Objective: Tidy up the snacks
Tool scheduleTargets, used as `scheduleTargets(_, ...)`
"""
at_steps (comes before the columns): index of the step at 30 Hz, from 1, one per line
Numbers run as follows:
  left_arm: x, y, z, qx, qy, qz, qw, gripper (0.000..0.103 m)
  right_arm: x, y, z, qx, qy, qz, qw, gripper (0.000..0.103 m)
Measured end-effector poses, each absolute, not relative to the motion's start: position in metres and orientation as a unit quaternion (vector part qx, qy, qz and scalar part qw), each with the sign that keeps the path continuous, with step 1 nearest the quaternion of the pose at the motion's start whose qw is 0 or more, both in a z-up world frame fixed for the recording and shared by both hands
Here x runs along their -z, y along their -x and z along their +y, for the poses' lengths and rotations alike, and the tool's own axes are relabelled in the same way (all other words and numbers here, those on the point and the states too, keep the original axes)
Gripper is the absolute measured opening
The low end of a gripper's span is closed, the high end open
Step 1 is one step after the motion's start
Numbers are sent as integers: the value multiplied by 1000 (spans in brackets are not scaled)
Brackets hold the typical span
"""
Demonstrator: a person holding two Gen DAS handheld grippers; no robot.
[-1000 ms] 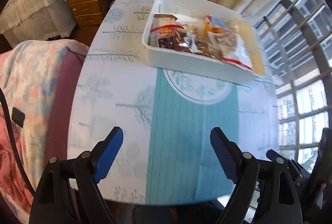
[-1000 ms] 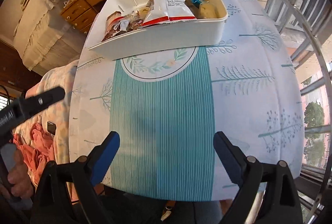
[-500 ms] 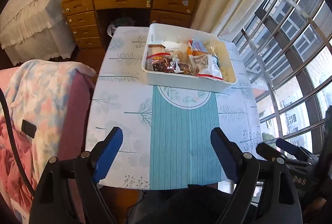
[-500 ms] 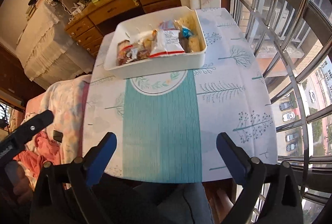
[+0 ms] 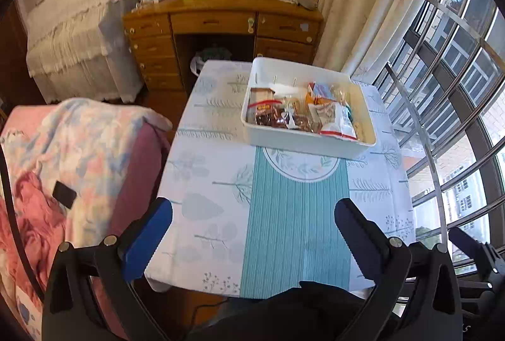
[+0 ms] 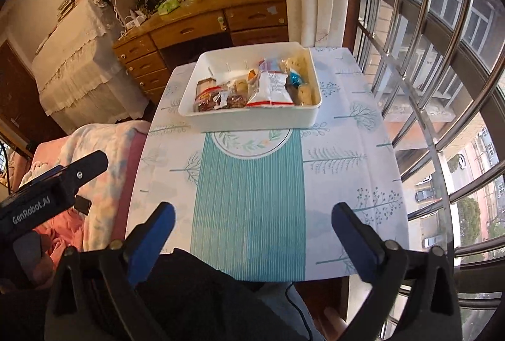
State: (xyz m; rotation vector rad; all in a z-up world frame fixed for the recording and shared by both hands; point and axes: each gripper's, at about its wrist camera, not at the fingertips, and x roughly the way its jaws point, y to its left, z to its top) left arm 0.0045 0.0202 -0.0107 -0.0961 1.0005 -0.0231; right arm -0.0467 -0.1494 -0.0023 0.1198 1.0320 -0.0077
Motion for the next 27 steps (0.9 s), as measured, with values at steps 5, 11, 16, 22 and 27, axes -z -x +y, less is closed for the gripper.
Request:
scheduleTargets(5,14,-11,11,4,25,489,872,102,0,48,-151,8,-52,487,872,103)
scheduleTargets(11,15,-12,5,4,6,494,870,102,0,47,-151,12,-52,485,873,103)
scheduleTargets(16,16,-11,4,4,-1,494,869,102,1,47,-151,12,-53,488,871,103)
scheduleTargets(22,12,-9,3,4,-5,486,874,102,2,47,-149,9,-51,494,868,103)
scheduleTargets(27,12,-9,1,7,-8,485,875,102,2,46,-149,10,-53,494,868,103)
